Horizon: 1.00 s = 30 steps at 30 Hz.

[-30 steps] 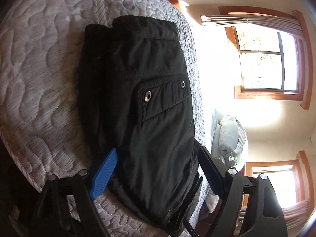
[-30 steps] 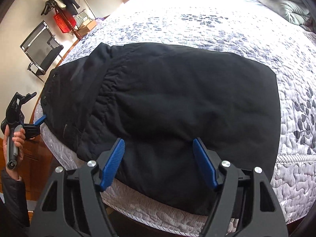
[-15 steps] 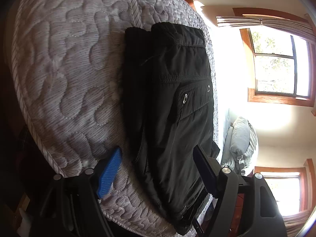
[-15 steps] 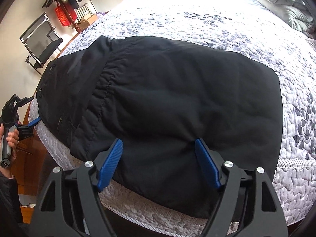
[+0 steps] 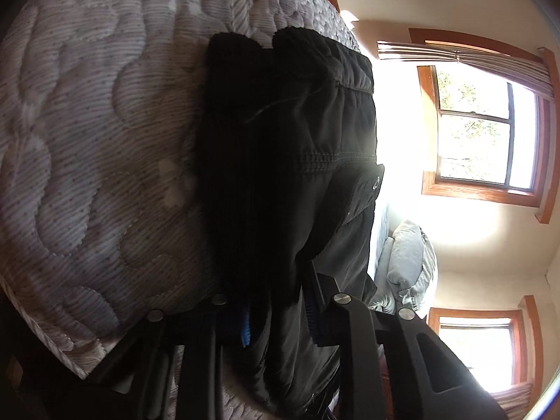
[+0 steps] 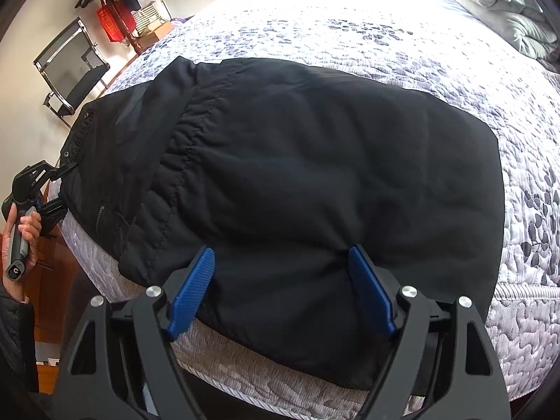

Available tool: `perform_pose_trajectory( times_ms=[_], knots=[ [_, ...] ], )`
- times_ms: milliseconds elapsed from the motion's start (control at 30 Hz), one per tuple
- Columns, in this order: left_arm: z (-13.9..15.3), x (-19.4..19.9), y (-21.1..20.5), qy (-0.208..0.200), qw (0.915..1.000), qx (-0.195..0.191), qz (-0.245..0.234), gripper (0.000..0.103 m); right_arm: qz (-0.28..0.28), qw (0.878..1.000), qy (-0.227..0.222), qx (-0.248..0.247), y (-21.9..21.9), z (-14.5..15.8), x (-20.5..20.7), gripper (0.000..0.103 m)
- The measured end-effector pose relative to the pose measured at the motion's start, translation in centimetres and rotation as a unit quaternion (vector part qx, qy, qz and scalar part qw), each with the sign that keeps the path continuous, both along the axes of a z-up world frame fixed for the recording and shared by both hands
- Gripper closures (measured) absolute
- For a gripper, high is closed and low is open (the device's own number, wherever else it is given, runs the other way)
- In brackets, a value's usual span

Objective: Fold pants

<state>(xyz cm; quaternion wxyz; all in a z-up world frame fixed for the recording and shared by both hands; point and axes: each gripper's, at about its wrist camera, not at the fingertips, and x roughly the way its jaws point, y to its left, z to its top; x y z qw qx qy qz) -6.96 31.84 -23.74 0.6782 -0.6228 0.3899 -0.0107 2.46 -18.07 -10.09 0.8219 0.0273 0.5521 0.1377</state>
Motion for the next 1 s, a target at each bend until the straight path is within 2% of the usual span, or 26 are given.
perform_pose_trajectory(
  times_ms=[67, 167, 267, 400, 500, 633, 733, 900, 1000],
  knots=[
    [0.7, -0.2, -0.5, 0.002, 0.9999, 0.016, 0.0, 0.089, 0.0, 1.0, 0.001, 0.0, 0.0, -0.1, 0.1, 0.022],
    [2.9, -0.2, -1.4, -0.002, 0.9975, 0.071, -0.004, 0.092, 0.001, 1.0, 0.0, -0.001, 0.1, -0.2, 0.1, 0.021],
    [5.7, -0.4, -2.8, -0.037, 0.9937, 0.106, -0.011, 0.093, 0.003, 1.0, -0.003, -0.001, 0.1, -0.2, 0.0, 0.021],
    [9.6, 0.2, -5.2, -0.089, 0.984, 0.149, -0.039, 0.093, 0.001, 1.0, -0.002, 0.01, -0.1, -0.1, -0.1, 0.021],
    [12.3, 0.3, -7.3, -0.119, 0.9728, 0.189, -0.062, 0.093, -0.002, 1.0, -0.004, 0.015, -0.3, 0.1, -0.3, 0.023],
    [15.1, 1.1, -10.7, -0.164, 0.9491, 0.247, -0.105, 0.092, -0.014, 0.999, -0.006, 0.037, -1.0, 0.6, -0.5, 0.026],
    [17.1, 1.1, -13.5, -0.186, 0.9315, 0.276, -0.147, 0.091, -0.024, 0.999, -0.012, 0.047, -1.8, 1.2, -0.6, 0.026],
    [19.1, 2.0, -18.1, -0.202, 0.8969, 0.328, -0.217, 0.09, -0.044, 0.997, -0.024, 0.054, -3.3, 2.2, -0.8, 0.026],
    [19.4, 2.0, -21.3, -0.205, 0.8699, 0.367, -0.259, 0.089, -0.057, 0.996, -0.031, 0.056, -4.3, 2.6, -0.8, 0.026]
  ],
)
